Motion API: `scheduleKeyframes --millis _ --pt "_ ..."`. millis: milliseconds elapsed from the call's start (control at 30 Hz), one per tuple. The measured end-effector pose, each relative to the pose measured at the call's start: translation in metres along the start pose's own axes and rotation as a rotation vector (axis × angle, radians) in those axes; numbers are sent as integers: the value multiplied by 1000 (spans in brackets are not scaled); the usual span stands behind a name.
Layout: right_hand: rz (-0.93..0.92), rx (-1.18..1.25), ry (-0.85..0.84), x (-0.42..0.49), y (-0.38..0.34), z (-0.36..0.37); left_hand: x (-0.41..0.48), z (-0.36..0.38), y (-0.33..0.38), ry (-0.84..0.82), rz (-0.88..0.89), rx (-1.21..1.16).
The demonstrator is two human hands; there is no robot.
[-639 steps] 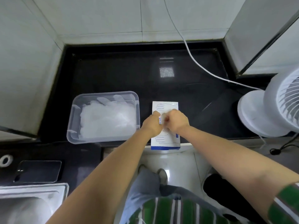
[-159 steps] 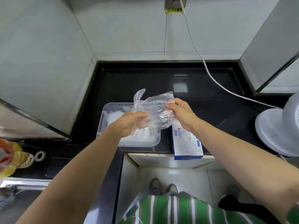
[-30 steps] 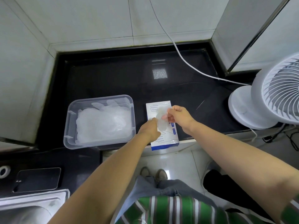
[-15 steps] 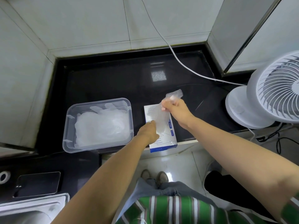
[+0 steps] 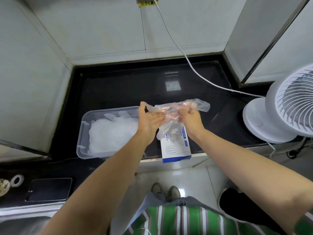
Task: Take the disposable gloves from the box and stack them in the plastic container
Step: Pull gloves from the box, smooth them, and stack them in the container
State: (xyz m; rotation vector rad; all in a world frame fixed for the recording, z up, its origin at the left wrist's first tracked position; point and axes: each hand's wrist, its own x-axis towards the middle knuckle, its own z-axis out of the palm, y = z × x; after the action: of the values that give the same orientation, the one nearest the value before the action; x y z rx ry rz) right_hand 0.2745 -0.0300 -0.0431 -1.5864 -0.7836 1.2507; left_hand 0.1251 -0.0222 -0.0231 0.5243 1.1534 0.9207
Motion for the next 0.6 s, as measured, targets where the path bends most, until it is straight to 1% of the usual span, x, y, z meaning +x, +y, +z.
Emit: scheduleKeyframes --millis 67,133,167,200,233,300,333,400,433,467,500,533,600 --pt "3 -22 -24 -1 1 7 2 -11 10 -52 -11 -24" --pt "19 -83 -82 -2 0 14 6 -16 13 -74 11 173" --pt "40 -140 -116 -3 -1 18 9 -17 13 -38 26 267" --pt "62 -205 -158 -3 -1 19 13 -17 13 45 23 315" --pt "71 -244 -214 -4 -1 19 14 -18 14 128 21 323" --pt "30 -201 -354 -2 2 21 8 -24 23 193 65 224" --pt "20 -142 -378 1 5 19 5 -26 28 185 84 165" --pt "40 -6 -357 5 2 18 -1 -36 40 164 100 117" --pt "94 90 -353 6 -2 20 -4 -42 45 158 113 131" --pt "187 191 -366 7 -9 21 -7 -47 50 141 125 167" --pt "301 265 -434 7 -15 22 -9 -52 53 125 131 218" --pt "402 279 -534 8 -22 25 -11 -58 57 131 118 278" --pt "519 206 -726 6 -31 33 -17 -74 62 158 77 424"
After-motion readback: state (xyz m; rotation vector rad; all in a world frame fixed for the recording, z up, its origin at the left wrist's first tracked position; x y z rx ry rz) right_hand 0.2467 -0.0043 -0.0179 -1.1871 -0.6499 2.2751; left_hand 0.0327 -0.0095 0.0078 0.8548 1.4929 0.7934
